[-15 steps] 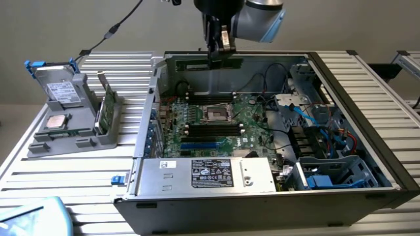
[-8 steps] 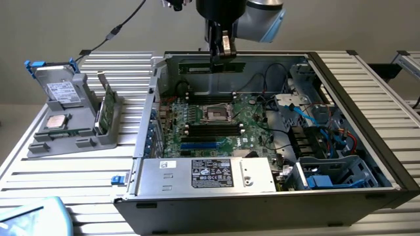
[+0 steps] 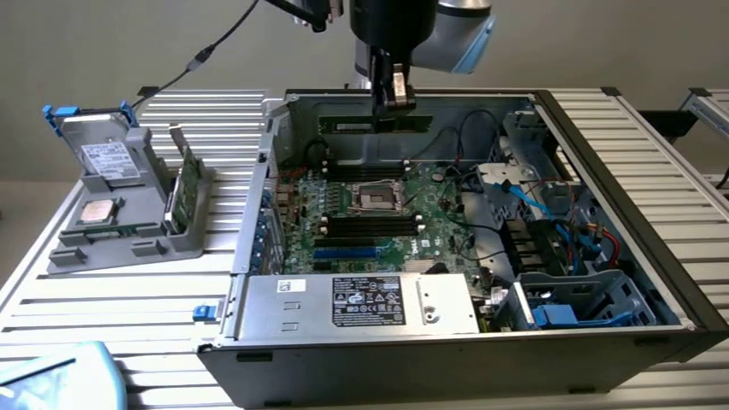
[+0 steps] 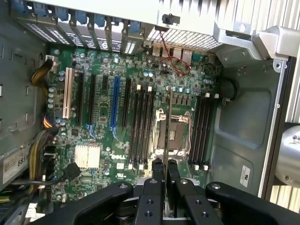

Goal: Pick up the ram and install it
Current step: 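Pick up the ram and move it above insertion slot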

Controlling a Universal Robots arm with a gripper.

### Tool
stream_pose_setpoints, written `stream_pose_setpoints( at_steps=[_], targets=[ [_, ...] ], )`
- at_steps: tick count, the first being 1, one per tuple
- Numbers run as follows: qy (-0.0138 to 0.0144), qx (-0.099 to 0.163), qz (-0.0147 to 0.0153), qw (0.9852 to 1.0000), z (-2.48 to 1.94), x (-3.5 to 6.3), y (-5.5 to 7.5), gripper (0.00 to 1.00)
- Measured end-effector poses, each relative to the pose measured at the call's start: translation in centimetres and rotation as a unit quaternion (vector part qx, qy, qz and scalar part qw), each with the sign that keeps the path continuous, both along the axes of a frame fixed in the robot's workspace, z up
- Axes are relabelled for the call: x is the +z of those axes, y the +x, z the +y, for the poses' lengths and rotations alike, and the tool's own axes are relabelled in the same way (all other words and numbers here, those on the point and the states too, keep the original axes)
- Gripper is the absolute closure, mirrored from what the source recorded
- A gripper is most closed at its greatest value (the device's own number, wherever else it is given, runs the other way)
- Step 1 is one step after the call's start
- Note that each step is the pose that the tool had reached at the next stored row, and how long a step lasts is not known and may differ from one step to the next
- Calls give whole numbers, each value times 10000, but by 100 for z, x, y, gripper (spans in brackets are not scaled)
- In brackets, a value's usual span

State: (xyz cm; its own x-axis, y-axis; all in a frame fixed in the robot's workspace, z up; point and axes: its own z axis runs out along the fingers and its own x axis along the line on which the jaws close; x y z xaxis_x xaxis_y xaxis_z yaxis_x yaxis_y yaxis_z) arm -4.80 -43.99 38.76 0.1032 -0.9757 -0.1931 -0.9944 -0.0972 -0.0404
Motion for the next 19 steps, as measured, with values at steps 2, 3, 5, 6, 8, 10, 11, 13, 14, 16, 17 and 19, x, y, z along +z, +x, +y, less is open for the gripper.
stream_pose_setpoints(
  at_steps=[2, 3, 5, 6, 8, 10, 11, 13, 14, 16, 17, 19],
  targets=[
    [-5, -4, 0, 10000, 30, -33, 27, 85],
    [-10, -4, 0, 10000, 45, -48, 36, 85],
    [-39, -5, 0, 10000, 73, -71, 47, 85],
    [-72, -5, 0, 10000, 89, -79, 54, 85],
    [-144, -4, 0, 9999, 115, -92, 66, 85],
    [-224, -4, 0, 9997, 136, -102, 79, 85],
    [-272, -5, 0, 9996, 147, -107, 86, 85],
    [-348, -7, 0, 9994, 164, -117, 95, 85],
    [-379, -8, 0, 9993, 174, -124, 97, 85],
    [-417, -11, 0, 9991, 194, -144, 99, 85],
    [-426, -15, 0, 9991, 203, -157, 99, 85],
    [-440, -25, 0, 9990, 220, -185, 99, 85]
  ],
)
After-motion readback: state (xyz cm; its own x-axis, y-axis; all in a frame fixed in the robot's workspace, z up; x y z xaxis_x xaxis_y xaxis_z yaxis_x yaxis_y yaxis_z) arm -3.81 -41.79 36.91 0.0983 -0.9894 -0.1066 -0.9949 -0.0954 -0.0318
